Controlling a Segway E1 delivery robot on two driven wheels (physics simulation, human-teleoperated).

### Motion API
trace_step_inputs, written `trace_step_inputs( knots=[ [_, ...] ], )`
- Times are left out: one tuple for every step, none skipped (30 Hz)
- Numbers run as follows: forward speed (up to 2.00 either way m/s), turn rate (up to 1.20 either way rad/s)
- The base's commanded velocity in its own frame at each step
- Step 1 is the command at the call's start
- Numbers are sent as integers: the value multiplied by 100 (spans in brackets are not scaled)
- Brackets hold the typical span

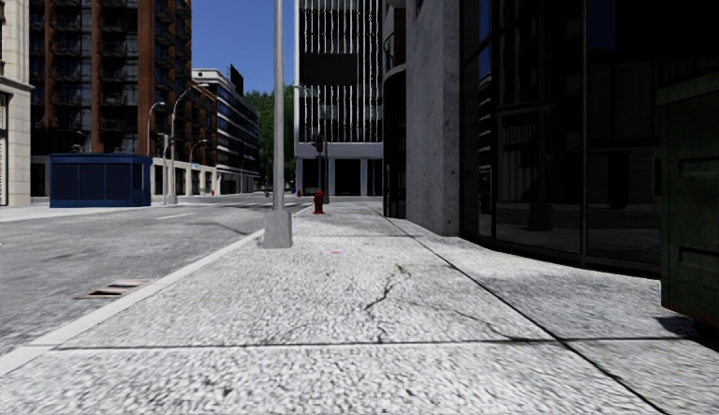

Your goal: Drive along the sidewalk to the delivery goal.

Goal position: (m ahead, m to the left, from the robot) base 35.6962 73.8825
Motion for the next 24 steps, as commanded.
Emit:
trace_step_inputs(
  knots=[
    [200,0],
    [200,0],
    [200,0],
    [200,0],
    [200,0],
    [200,0],
    [200,0],
    [200,0],
    [200,0],
    [200,0],
    [200,0],
    [200,0],
    [200,0],
    [200,0],
    [200,0],
    [200,0],
    [200,0],
    [200,0],
    [200,0],
    [200,0],
    [200,0],
    [200,0],
    [200,0],
    [200,0]
  ],
)
